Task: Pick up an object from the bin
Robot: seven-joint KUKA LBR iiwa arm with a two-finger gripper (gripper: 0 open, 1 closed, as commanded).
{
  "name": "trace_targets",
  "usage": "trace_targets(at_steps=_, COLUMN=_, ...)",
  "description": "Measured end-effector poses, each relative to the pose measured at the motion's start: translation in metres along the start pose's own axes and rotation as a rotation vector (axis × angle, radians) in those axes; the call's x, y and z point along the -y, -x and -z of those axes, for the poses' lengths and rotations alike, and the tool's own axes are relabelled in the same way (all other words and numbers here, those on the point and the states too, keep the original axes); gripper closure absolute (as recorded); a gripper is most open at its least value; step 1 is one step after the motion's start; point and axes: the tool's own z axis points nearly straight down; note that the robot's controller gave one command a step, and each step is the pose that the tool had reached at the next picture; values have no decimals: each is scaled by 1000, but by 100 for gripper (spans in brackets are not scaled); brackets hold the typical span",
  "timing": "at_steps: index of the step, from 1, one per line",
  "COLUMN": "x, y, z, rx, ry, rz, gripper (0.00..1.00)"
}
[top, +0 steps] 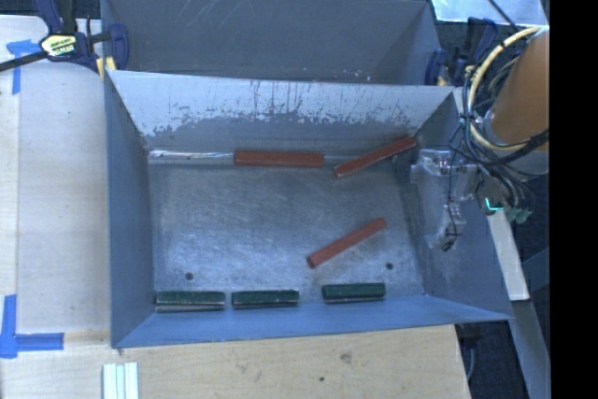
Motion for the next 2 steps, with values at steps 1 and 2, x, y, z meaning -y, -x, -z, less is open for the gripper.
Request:
trace_targets(at_steps=1, x=-12, y=-37, z=-132, rx=3, ry=0, rz=-101, gripper=0)
trace_targets(at_steps=2, x=-96, y=9, z=-130, rx=14, ry=0, rz=66, gripper=0)
